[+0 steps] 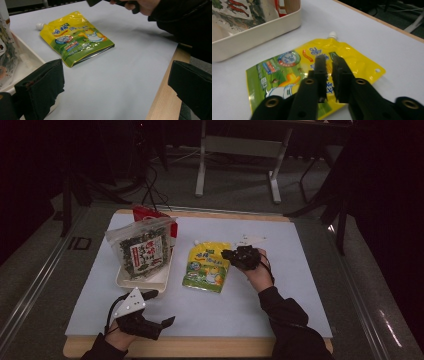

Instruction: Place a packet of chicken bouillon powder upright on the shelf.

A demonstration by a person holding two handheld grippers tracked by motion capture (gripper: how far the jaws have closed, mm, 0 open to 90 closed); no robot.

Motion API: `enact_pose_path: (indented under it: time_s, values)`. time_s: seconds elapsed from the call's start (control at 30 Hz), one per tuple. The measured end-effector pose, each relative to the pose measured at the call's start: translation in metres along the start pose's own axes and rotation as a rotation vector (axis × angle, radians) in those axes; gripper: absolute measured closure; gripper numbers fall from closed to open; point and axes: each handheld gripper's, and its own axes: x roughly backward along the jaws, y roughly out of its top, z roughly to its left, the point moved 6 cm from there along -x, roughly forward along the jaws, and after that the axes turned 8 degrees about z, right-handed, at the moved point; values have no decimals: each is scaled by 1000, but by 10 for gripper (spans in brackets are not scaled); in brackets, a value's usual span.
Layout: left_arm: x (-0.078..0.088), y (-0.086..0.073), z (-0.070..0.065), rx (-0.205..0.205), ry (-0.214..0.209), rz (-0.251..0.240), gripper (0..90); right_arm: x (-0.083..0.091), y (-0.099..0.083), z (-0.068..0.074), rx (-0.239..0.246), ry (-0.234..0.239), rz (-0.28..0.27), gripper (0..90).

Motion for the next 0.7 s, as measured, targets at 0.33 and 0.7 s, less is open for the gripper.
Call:
enact_pose_path:
  time_s: [0.33,0.7]
  values:
    - [0,-2,-1,-3,-6,1,17,-33,12,-7,-19,2,40,900]
    - [-1,-3,-2,-6,-12,5,17,-57,19,-18,-51,-8,66,900]
